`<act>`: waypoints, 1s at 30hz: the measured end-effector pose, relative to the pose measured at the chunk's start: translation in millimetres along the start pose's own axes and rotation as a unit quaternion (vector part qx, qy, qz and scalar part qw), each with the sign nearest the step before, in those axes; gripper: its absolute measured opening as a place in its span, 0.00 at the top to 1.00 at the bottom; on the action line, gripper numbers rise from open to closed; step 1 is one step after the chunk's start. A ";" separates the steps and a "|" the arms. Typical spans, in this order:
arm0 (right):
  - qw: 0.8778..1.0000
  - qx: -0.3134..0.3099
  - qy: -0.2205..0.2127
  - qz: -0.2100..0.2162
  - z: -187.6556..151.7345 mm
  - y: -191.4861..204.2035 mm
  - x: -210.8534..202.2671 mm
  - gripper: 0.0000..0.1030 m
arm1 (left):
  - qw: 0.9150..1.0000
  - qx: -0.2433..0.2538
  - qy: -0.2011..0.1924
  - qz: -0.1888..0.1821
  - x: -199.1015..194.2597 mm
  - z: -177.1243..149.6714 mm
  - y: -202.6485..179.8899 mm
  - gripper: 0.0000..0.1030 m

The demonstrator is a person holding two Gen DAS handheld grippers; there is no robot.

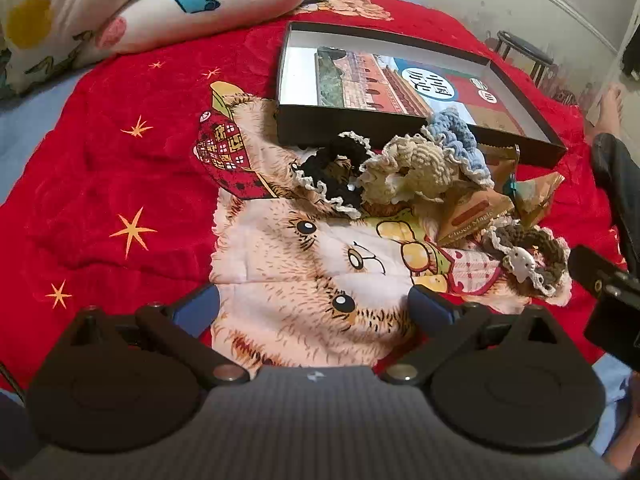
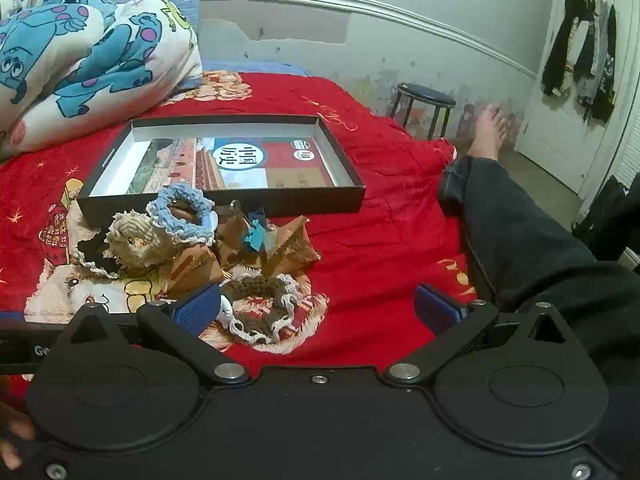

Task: Organize objects
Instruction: 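Move both grippers toward the pile of scrunchies beside the black box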

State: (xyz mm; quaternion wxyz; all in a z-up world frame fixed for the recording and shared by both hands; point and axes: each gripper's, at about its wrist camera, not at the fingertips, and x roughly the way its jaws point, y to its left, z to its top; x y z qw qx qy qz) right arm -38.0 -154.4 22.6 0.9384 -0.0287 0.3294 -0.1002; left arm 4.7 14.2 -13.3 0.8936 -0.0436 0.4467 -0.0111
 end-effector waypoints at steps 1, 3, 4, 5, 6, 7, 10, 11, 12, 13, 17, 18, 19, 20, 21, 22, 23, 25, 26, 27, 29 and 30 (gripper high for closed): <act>1.000 0.001 0.002 0.001 -0.4 0.2 0.4 0.00 | 1.000 0.000 -0.001 0.004 -0.6 0.0 -0.2 0.00; 1.000 0.002 0.006 -0.002 -0.6 1.2 0.8 0.00 | 1.000 0.002 -0.001 0.006 -1.3 0.3 -0.4 0.00; 1.000 0.001 0.006 0.000 -0.7 2.0 1.0 0.00 | 1.000 0.003 0.000 0.007 -1.4 0.4 -0.7 0.00; 1.000 -0.001 0.007 0.003 -0.8 3.0 1.0 0.00 | 1.000 0.004 0.000 0.007 -1.5 0.7 -0.3 0.00; 1.000 -0.002 0.008 0.007 -1.1 3.8 1.2 0.00 | 1.000 0.005 0.000 0.007 -1.5 0.9 -0.4 0.00; 1.000 -0.003 0.005 0.009 -2.2 4.8 0.6 0.00 | 1.000 0.006 -0.001 0.008 -1.9 0.9 -0.4 0.00; 1.000 -0.012 0.003 -0.006 -5.1 9.2 -0.5 0.00 | 1.000 0.008 -0.003 0.011 -2.4 0.3 -0.7 0.00; 1.000 -0.017 0.005 -0.016 -5.6 10.7 -0.2 0.00 | 1.000 0.009 -0.004 0.012 -3.0 -0.1 -0.7 0.00; 0.999 -0.024 0.004 -0.025 -6.2 12.4 -0.4 0.00 | 1.000 0.008 -0.003 0.012 -3.2 0.0 -0.6 0.00; 0.999 -0.030 0.001 -0.033 -7.0 14.3 -0.8 0.00 | 1.000 0.009 -0.004 0.013 -3.6 -0.3 -1.0 0.00; 1.000 -0.019 0.005 -0.017 -7.1 12.1 -1.2 0.00 | 1.000 0.016 -0.003 0.012 -3.6 -2.0 -3.3 0.00; 1.000 -0.010 0.007 -0.012 -6.6 10.2 -1.4 0.00 | 1.000 0.019 -0.006 0.009 -4.1 -2.4 -4.2 0.00; 1.000 -0.001 0.011 -0.004 -5.9 8.0 -1.4 0.00 | 1.000 0.022 -0.010 0.006 -5.2 -2.6 -5.0 0.00; 1.000 0.008 0.014 0.006 -5.3 5.5 -1.1 0.00 | 1.000 0.025 -0.014 0.002 -6.4 -2.9 -5.8 0.00; 1.000 0.016 0.016 0.011 -4.8 3.7 -1.1 0.00 | 0.999 0.028 -0.018 -0.001 -7.4 -3.5 -6.5 0.00; 1.000 0.022 0.016 0.012 -4.0 2.1 -1.0 0.00 | 0.999 0.031 -0.022 -0.004 -8.4 -4.1 -7.1 0.00; 0.999 0.028 0.015 0.008 -3.3 1.0 -1.5 0.00 | 0.999 0.033 -0.024 -0.005 -8.9 -4.6 -8.0 0.00; 0.999 0.034 0.010 0.003 -1.6 0.2 -2.7 0.00 | 0.999 0.031 -0.031 -0.011 -10.7 -6.4 -8.1 0.00; 0.999 0.034 0.007 0.005 -0.7 0.2 -3.4 0.00 | 0.999 0.030 -0.035 -0.009 -12.1 -7.3 -8.4 0.00; 0.999 0.033 0.004 0.007 -0.3 0.3 -4.3 0.00 | 0.999 0.029 -0.040 -0.003 -14.0 -8.6 -8.9 0.00; 0.999 0.035 0.003 0.009 0.6 0.5 -4.7 0.00 | 0.998 0.032 -0.046 0.001 -17.4 -10.7 -10.2 0.00; 0.999 0.036 0.006 0.011 1.2 0.3 -3.7 0.00 | 0.999 0.030 -0.044 -0.005 -18.2 -10.8 -10.0 0.00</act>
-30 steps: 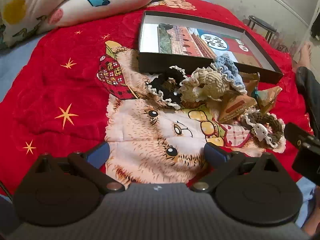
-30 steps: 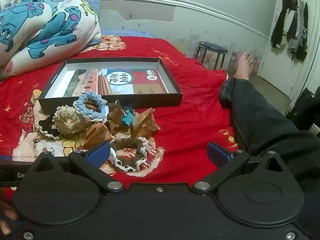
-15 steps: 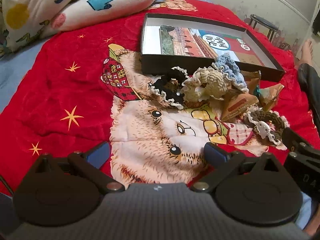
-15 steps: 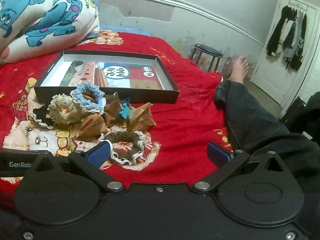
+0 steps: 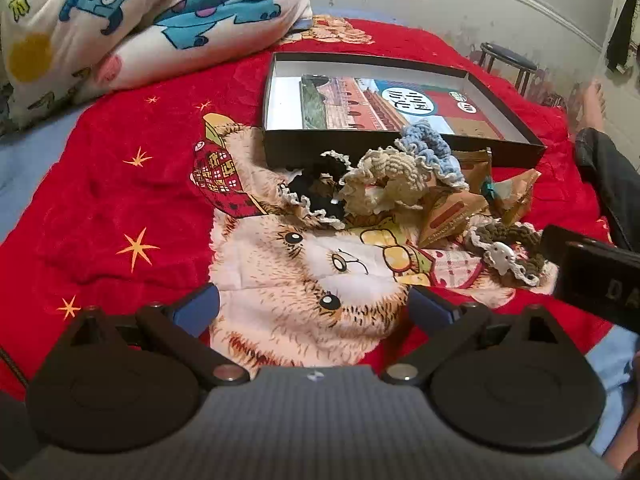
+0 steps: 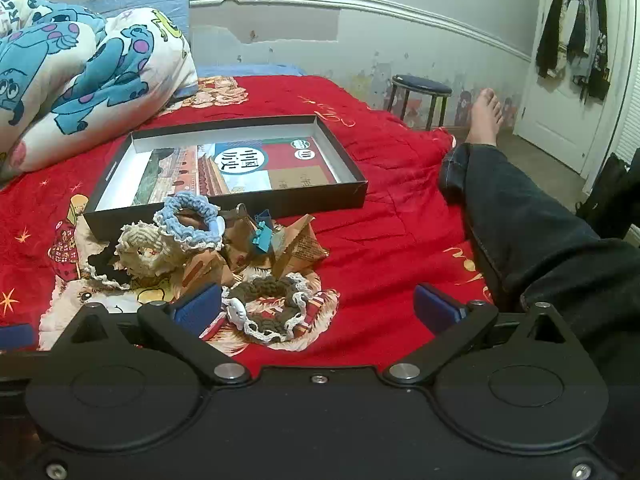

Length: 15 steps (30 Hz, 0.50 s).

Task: Organize objects
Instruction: 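Move both grippers toward the pile of scrunchies beside the black box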

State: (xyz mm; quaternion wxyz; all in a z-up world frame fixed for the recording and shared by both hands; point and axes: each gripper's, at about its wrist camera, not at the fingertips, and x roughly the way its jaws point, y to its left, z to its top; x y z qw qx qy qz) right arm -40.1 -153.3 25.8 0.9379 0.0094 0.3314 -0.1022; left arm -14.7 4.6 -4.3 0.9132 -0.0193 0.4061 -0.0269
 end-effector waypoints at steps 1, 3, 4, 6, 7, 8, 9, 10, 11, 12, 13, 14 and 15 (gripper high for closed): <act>1.000 0.002 0.003 0.003 0.1 -0.5 0.9 0.00 | 1.000 -0.002 0.002 -0.009 0.0 0.7 1.0 0.00; 1.000 0.009 0.006 0.004 1.1 -1.9 2.1 0.00 | 1.000 -0.008 0.004 -0.018 0.5 4.2 3.3 0.00; 1.000 0.012 0.005 0.004 1.6 -2.5 1.9 0.00 | 1.000 -0.011 0.008 -0.016 1.6 7.1 4.2 0.00; 1.000 0.019 0.001 0.007 3.7 -3.6 2.4 0.00 | 1.000 -0.002 0.003 -0.013 2.3 11.8 4.2 0.00; 1.000 0.022 0.000 0.009 5.2 -3.9 3.3 0.00 | 1.000 0.010 -0.001 -0.013 2.5 14.9 3.5 0.00; 1.000 0.025 -0.001 0.013 6.4 -3.9 4.1 0.00 | 0.999 0.028 -0.006 -0.019 2.8 19.2 2.4 0.00; 1.000 0.026 -0.001 0.014 7.3 -3.7 4.9 0.00 | 0.998 0.048 -0.013 -0.029 2.9 23.0 1.0 0.00; 1.000 0.026 -0.001 0.015 7.6 -3.2 6.1 0.00 | 0.996 0.074 -0.021 -0.039 3.5 27.2 -1.2 0.00; 0.999 0.027 -0.001 0.018 7.4 -3.1 7.4 0.00 | 0.994 0.099 -0.026 -0.045 5.3 31.3 -4.1 0.00; 0.999 0.030 0.001 0.020 7.1 -3.4 9.2 0.00 | 0.990 0.128 -0.035 -0.048 6.9 33.7 -7.3 0.00; 0.999 0.034 0.003 0.020 6.7 -3.9 11.2 0.00 | 0.986 0.158 -0.046 -0.039 9.5 35.6 -10.7 0.00; 0.999 0.036 0.007 0.021 6.2 -4.4 13.9 0.00 | 0.982 0.180 -0.054 -0.024 13.6 37.7 -13.5 0.00; 0.999 0.036 0.009 0.020 5.0 -4.9 16.8 0.00 | 0.979 0.193 -0.056 -0.015 19.1 39.7 -15.0 0.00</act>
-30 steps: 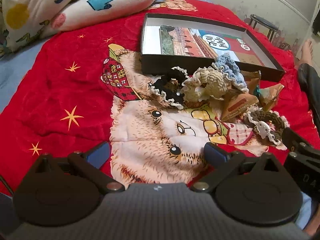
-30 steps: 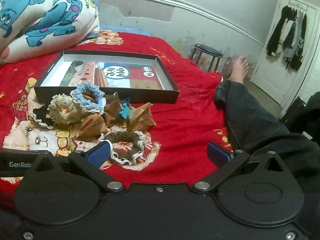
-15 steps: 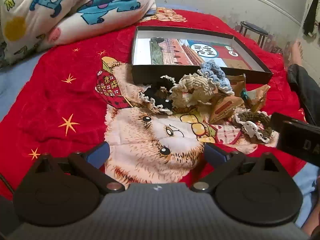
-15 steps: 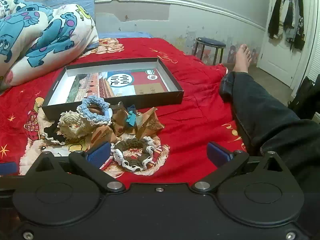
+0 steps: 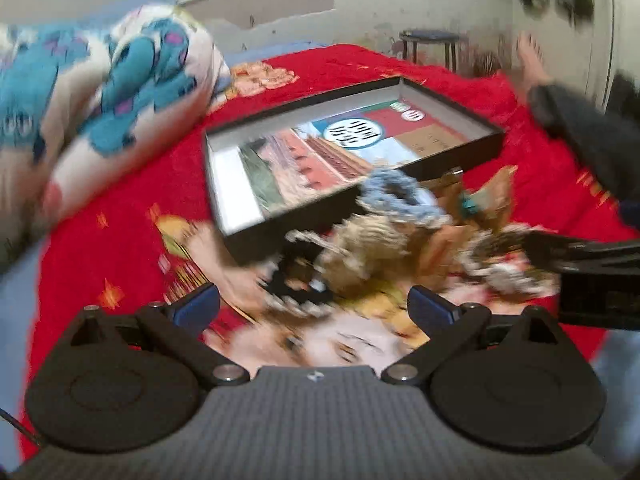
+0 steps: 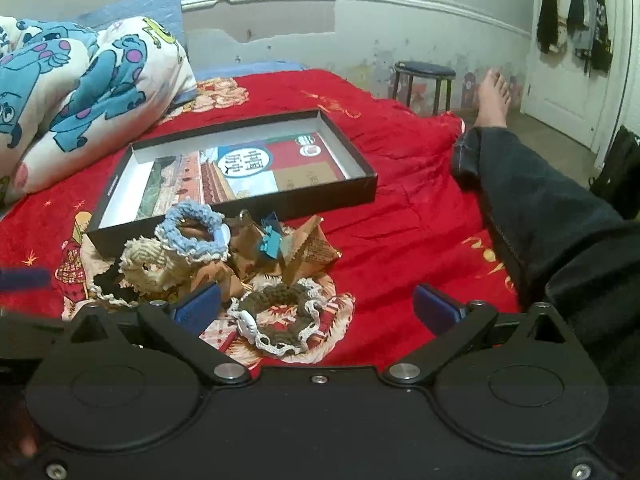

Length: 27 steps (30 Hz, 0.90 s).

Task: Organize objects
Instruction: 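Move both grippers toward the pile of scrunchies beside the black box, then grasp the black lace scrunchie with the left gripper while the right grasps the brown crocheted scrunchie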

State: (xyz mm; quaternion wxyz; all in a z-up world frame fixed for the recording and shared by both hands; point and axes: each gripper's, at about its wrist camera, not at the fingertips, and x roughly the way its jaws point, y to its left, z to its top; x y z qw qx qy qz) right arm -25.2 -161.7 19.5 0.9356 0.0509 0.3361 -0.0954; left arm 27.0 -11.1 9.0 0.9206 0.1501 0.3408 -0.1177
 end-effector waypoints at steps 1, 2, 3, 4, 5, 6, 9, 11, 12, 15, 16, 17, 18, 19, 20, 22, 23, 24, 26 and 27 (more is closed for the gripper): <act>1.000 0.000 0.002 -0.002 -1.4 0.0 2.5 0.00 | 1.000 0.010 -0.001 -0.001 6.2 1.8 0.6 0.00; 1.000 0.000 0.004 -0.005 -2.8 -0.7 5.4 0.00 | 1.000 0.016 0.002 -0.006 12.9 3.2 1.5 0.00; 1.000 0.001 0.006 -0.007 -3.6 -1.1 8.2 0.01 | 1.000 0.015 0.005 -0.012 17.9 3.4 2.1 0.02; 1.000 0.004 0.009 -0.006 -4.1 -1.9 10.9 0.02 | 1.000 0.009 0.006 -0.016 22.2 2.4 3.5 0.06; 1.000 0.009 0.013 -0.002 -4.6 -2.9 13.9 0.03 | 1.000 -0.002 0.005 -0.024 25.7 -0.5 5.8 0.08; 1.000 0.012 0.017 0.004 -5.2 -3.5 16.7 0.04 | 1.000 -0.011 0.003 -0.029 29.0 -3.2 6.5 0.11; 0.999 0.017 0.032 0.010 -6.1 -2.8 25.7 0.09 | 1.000 -0.009 0.007 -0.025 38.8 -12.1 4.6 0.16; 0.999 0.016 0.042 0.016 -8.7 -1.6 31.6 0.14 | 1.000 -0.002 0.007 -0.021 42.4 -14.5 1.4 0.19; 0.999 0.016 0.048 0.021 -10.4 -1.1 34.7 0.17 | 1.000 -0.003 0.003 -0.023 43.0 -14.6 1.0 0.22; 0.999 0.013 0.048 0.021 -14.4 1.2 39.7 0.22 | 1.000 -0.023 -0.003 -0.016 45.5 -14.7 4.7 0.38; 0.999 0.007 0.045 0.021 -15.1 3.3 39.9 0.26 | 1.000 -0.028 -0.003 -0.012 46.7 -15.1 6.3 0.43; 0.999 -0.005 0.043 0.021 -15.6 7.2 40.7 0.29 | 1.000 -0.028 -0.003 -0.011 47.6 -14.8 7.2 0.46; 0.999 -0.021 0.042 0.020 -16.7 12.4 41.4 0.34 | 1.000 -0.028 -0.003 -0.011 48.2 -15.2 7.8 0.49; 0.998 -0.034 0.041 0.020 -18.1 17.6 42.1 0.40 | 0.999 -0.029 -0.003 -0.013 48.4 -15.7 7.9 0.52; 0.998 -0.044 0.039 0.023 -19.4 22.4 42.1 0.42 | 0.999 -0.031 -0.005 -0.017 48.4 -16.0 7.9 0.54; 0.997 -0.057 0.040 0.028 -21.5 31.2 42.4 0.47 | 0.999 -0.028 -0.006 -0.022 48.4 -15.9 6.8 0.62; 0.997 -0.058 0.040 0.031 -22.5 33.6 43.5 0.48 | 0.999 -0.027 -0.008 -0.024 48.2 -15.8 6.5 0.64; 0.997 -0.056 0.042 0.031 -22.8 35.3 43.8 0.50 | 0.999 -0.029 -0.008 -0.023 48.3 -15.9 6.8 0.68; 0.997 -0.048 0.044 0.032 -22.2 34.9 45.4 0.54 | 0.999 -0.041 -0.006 -0.024 48.8 -15.8 8.8 0.71; 0.998 -0.042 0.046 0.033 -21.6 33.1 45.3 0.57 | 0.999 -0.046 -0.006 -0.027 48.8 -15.7 10.4 0.74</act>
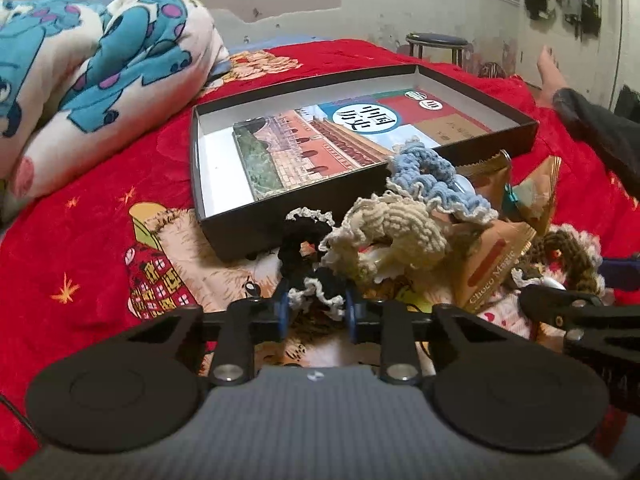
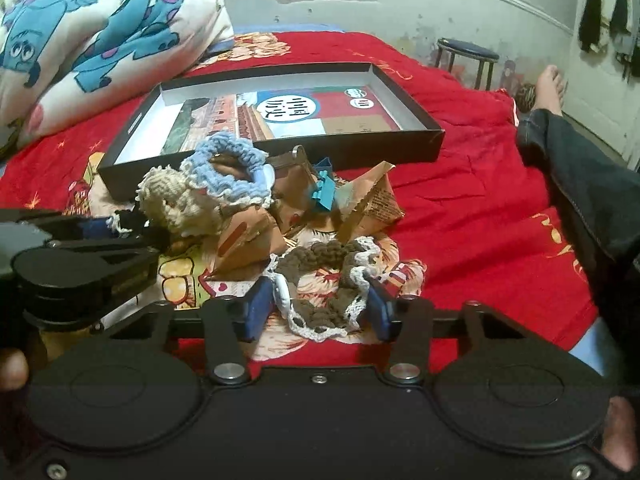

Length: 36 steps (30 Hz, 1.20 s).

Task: Organize objects
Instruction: 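Grasp the black lace scrunchie with the left gripper while the right grasps the brown crocheted scrunchie, then lift both held scrunchies and carry them over the open black box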

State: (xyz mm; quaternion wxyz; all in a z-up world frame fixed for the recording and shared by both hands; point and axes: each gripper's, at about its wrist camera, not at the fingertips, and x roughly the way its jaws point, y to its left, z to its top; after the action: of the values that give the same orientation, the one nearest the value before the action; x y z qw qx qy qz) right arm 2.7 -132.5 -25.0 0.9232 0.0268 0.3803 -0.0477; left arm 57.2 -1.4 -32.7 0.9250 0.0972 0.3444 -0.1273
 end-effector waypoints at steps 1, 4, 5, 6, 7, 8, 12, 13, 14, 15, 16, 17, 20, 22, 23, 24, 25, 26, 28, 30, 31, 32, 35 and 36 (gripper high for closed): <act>1.000 0.008 0.001 0.001 0.2 -2.0 0.4 0.60 | 1.000 -0.004 0.000 -0.001 -0.6 -0.5 0.7 0.75; 1.000 0.027 0.006 -0.003 1.6 -7.2 3.1 0.71 | 1.000 0.000 -0.004 0.007 -2.9 -1.1 -0.1 0.78; 1.000 0.031 0.006 -0.001 1.9 -8.9 3.4 0.74 | 1.000 0.000 -0.005 0.009 -3.9 -0.9 0.0 0.78; 0.999 0.034 0.007 0.002 2.3 -10.4 3.6 0.77 | 1.000 -0.002 -0.005 0.010 -4.6 -0.9 0.5 0.79; 0.999 0.039 0.006 0.003 2.3 -11.6 3.3 0.79 | 1.000 -0.005 -0.003 0.010 -5.4 -0.8 0.9 0.79; 0.999 0.043 0.006 0.004 2.2 -12.7 2.7 0.79 | 1.000 -0.008 0.000 0.013 -5.5 -0.4 1.7 0.79; 0.999 0.051 0.003 0.004 1.3 -14.6 -2.5 0.82 | 1.000 -0.013 -0.004 0.026 -10.0 -1.5 3.5 0.79; 0.999 0.054 0.003 0.005 0.7 -14.9 -4.7 0.82 | 0.999 -0.012 -0.008 0.029 -11.7 -1.4 3.3 0.79; 0.998 0.057 0.004 0.006 0.1 -15.7 -6.7 0.82 | 0.999 -0.011 -0.012 0.031 -13.7 -1.3 2.9 0.79; 0.998 0.060 0.005 0.007 -0.6 -16.6 -9.0 0.82 | 0.999 -0.009 -0.016 0.034 -15.6 -1.3 2.2 0.79; 0.998 0.064 0.005 0.008 -1.2 -17.6 -11.3 0.82 | 0.999 -0.007 -0.020 0.037 -17.5 -1.4 1.6 0.78; 0.998 0.068 0.006 0.009 -1.8 -18.9 -13.7 0.82 | 0.999 -0.005 -0.023 0.041 -19.1 -1.3 1.0 0.78; 0.997 0.079 0.004 0.012 -3.2 -23.6 -21.6 0.82 | 0.998 -0.007 -0.026 0.053 -21.6 -1.6 2.4 0.79; 0.996 0.083 0.001 0.013 -2.8 -25.8 -26.4 0.82 | 0.998 -0.014 -0.027 0.059 -22.6 -1.4 5.5 0.79; 0.996 0.086 -0.001 0.015 -2.2 -27.0 -29.2 0.82 | 0.998 -0.017 -0.027 0.061 -23.1 -1.3 7.2 0.79; 0.996 0.089 -0.003 0.016 -1.7 -27.7 -31.7 0.82 | 0.997 -0.020 -0.029 0.064 -23.8 -1.3 8.0 0.79; 0.996 0.091 -0.005 0.019 -1.0 -28.3 -34.3 0.82 | 0.997 -0.022 -0.031 0.065 -25.0 -1.3 8.6 0.79; 0.995 0.093 -0.008 0.022 -0.4 -28.8 -37.2 0.82 | 0.997 -0.022 -0.034 0.066 -26.3 -1.4 8.8 0.79; 0.995 0.092 -0.014 0.025 1.3 -28.5 -43.1 0.82 | 0.997 -0.019 -0.039 0.070 -29.3 -1.3 7.3 0.78; 0.995 0.090 -0.020 0.029 2.1 -27.8 -48.5 0.82 | 0.996 -0.014 -0.048 0.073 -34.5 -2.0 4.9 0.78; 0.995 0.091 -0.021 0.032 2.1 -27.6 -50.9 0.82 | 0.996 -0.013 -0.054 0.074 -37.2 -2.4 3.8 0.78; 0.995 0.092 -0.023 0.034 2.3 -27.9 -53.1 0.82 | 0.995 -0.011 -0.060 0.076 -40.3 -2.8 2.8 0.78; 0.994 0.092 -0.032 0.042 4.3 -28.1 -60.6 0.82 | 0.994 -0.014 -0.072 0.086 -45.6 -1.8 3.1 0.78; 0.994 0.091 -0.036 0.043 5.0 -27.9 -62.7 0.82 | 0.993 -0.019 -0.077 0.091 -47.7 -1.9 4.4 0.78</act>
State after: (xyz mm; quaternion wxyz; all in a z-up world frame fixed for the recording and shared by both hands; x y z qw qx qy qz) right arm -41.2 -156.4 22.3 0.9311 0.1253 0.3398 -0.0428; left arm 22.6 11.3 -2.2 0.9581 0.1009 0.2646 -0.0433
